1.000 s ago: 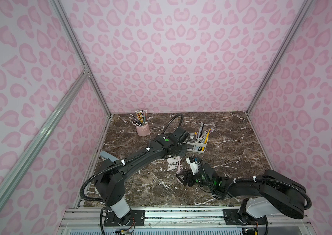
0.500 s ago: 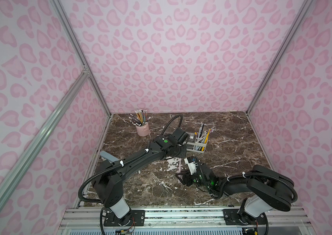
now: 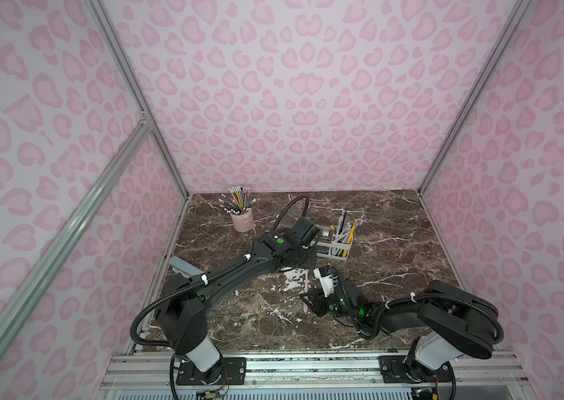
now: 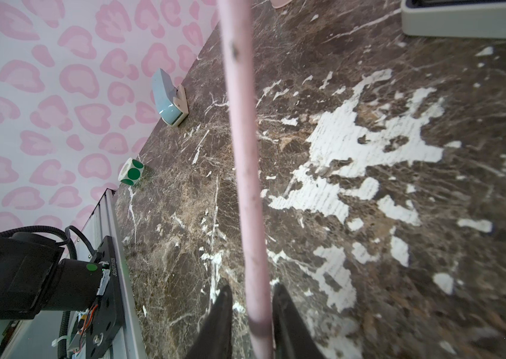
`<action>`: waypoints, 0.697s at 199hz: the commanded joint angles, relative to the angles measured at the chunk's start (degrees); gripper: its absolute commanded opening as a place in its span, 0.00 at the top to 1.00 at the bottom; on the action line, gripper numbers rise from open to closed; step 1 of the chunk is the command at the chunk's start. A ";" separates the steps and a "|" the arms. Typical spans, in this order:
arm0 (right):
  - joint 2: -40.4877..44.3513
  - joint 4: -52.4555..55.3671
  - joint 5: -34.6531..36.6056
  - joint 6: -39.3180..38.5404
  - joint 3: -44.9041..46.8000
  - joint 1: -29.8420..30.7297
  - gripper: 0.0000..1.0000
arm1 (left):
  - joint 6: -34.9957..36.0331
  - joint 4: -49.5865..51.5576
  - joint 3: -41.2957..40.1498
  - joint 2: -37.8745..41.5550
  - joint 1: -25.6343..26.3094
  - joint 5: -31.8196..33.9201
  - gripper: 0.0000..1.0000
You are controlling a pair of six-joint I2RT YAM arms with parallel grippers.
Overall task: Place the toothbrush into the toothbrush holder
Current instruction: Pick up the toothbrush from the center of the board.
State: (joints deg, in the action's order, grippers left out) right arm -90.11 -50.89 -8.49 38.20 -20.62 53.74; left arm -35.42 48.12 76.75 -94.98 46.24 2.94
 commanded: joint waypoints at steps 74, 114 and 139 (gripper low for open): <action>4.62 0.43 1.63 0.15 0.58 0.07 1.00 | -1.10 -2.88 0.41 0.32 0.00 -0.78 0.94; 5.92 1.50 2.25 -0.05 0.82 0.03 1.00 | -1.75 -1.78 0.59 0.78 0.04 -0.95 0.51; 5.91 1.76 2.68 0.04 1.00 0.06 1.00 | -2.27 -0.63 0.68 1.64 0.06 -1.25 0.29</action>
State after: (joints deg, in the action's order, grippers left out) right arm -84.42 -47.72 -6.79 38.70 -19.77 53.74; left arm -36.86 47.24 76.86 -94.41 46.24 1.83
